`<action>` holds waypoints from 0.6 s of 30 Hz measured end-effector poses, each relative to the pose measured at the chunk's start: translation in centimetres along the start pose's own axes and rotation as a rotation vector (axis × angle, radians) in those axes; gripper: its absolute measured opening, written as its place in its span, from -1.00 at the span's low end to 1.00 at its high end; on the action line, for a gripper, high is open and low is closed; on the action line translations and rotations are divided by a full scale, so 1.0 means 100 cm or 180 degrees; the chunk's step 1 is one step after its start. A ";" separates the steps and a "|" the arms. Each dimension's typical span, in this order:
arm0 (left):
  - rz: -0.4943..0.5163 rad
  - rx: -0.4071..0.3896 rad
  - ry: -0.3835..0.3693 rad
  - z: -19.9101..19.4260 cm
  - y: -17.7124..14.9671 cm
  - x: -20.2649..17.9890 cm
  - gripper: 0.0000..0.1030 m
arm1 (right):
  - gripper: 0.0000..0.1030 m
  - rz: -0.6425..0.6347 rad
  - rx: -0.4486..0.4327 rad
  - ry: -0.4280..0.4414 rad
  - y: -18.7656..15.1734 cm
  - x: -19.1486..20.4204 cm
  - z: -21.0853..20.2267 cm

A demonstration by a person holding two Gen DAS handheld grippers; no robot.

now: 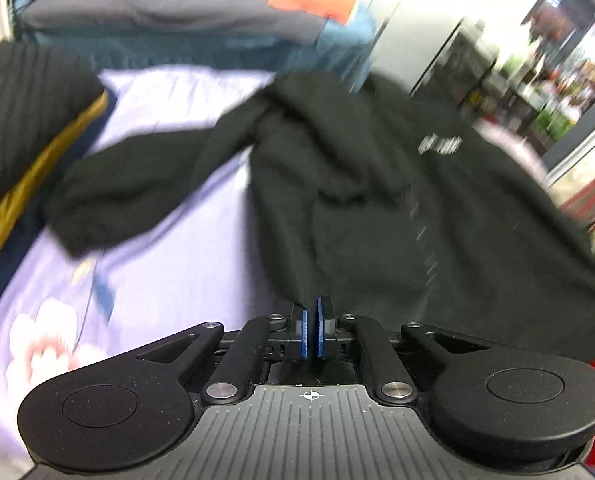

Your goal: Fold large clothes

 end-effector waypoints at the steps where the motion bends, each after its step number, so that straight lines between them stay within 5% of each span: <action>1: -0.0058 0.0094 0.0068 0.012 -0.016 0.006 -0.22 | -0.88 0.0009 0.0054 -0.0101 0.002 -0.012 0.011; 7: -0.0391 0.0528 0.0494 0.084 -0.095 0.056 -0.28 | -0.88 0.0031 0.0305 -0.0626 -0.027 -0.064 0.073; 11: -0.0554 0.0612 0.0567 0.102 -0.110 0.063 -0.20 | -0.80 -0.0113 0.0448 -0.0973 -0.043 -0.075 0.102; 13: -0.0471 0.0623 0.0651 0.106 -0.109 0.061 0.08 | -0.56 -0.0476 0.0462 -0.1229 -0.048 -0.070 0.110; 14: -0.0436 0.0655 0.0682 0.108 -0.108 0.060 0.67 | -0.36 -0.0565 0.0466 -0.1342 -0.051 -0.068 0.111; 15: -0.0409 0.0705 0.0725 0.109 -0.108 0.059 0.88 | -0.07 -0.0603 0.0457 -0.1384 -0.052 -0.066 0.114; 18: -0.0356 0.0628 0.0773 0.100 -0.098 0.057 1.00 | 0.44 -0.0563 0.0280 -0.1319 -0.052 -0.059 0.105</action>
Point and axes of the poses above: each gripper's, at about its wrist camera, not at the fingertips, and z roughly the way its jaws point, x to its left, y to its top, the point moved 8 cm from there along z, roughly the way its jaws point, and after that the axes turned 2 degrees about x, right-handed, at the moved point
